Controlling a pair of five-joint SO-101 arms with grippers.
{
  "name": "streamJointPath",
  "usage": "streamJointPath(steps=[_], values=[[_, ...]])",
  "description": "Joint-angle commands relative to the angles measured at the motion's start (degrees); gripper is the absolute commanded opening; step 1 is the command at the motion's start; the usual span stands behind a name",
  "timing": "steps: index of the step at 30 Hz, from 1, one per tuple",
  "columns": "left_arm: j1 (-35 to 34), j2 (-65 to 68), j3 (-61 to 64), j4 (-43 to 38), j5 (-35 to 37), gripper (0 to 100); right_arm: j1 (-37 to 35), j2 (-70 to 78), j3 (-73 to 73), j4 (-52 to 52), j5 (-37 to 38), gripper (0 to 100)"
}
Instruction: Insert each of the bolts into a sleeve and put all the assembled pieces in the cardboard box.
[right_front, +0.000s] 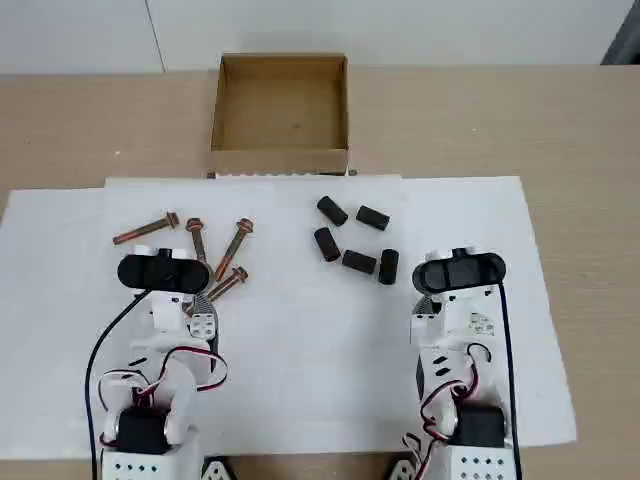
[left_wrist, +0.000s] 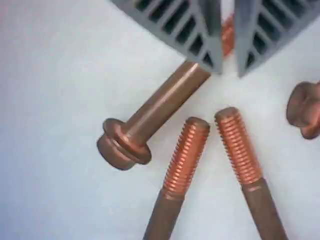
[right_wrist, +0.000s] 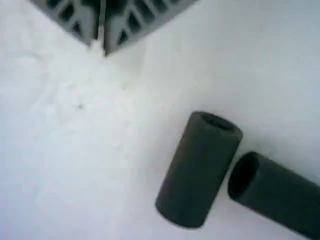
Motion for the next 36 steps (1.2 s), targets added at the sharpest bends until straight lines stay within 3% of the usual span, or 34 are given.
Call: streamJointPath(steps=[1,36], values=[[-0.4,-0.6,-0.2,-1.4,-0.4,1,0.3,-0.8,0.8,-1.0,-0.3,0.3],[-0.4,-0.6,-0.2,-1.4,-0.4,1,-1.1,-0.8,0.8,-1.1,-0.2,0.3]])
